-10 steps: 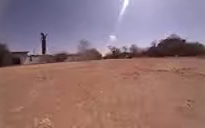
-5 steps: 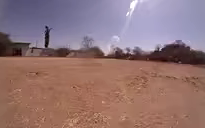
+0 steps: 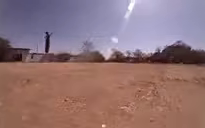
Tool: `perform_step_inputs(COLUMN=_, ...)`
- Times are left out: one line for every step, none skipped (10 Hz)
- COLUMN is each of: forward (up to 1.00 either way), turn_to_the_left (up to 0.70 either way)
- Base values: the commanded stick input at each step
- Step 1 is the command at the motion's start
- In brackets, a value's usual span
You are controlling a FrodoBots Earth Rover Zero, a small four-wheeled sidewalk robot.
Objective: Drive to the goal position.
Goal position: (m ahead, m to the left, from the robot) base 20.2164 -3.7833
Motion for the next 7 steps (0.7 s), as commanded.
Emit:
perform_step_inputs(forward=1.00, turn_to_the_left=0.00)
perform_step_inputs(forward=1.00, turn_to_the_left=0.00)
perform_step_inputs(forward=1.00, turn_to_the_left=0.00)
perform_step_inputs(forward=1.00, turn_to_the_left=0.00)
perform_step_inputs(forward=1.00, turn_to_the_left=0.00)
perform_step_inputs(forward=1.00, turn_to_the_left=0.00)
perform_step_inputs(forward=1.00, turn_to_the_left=-0.12)
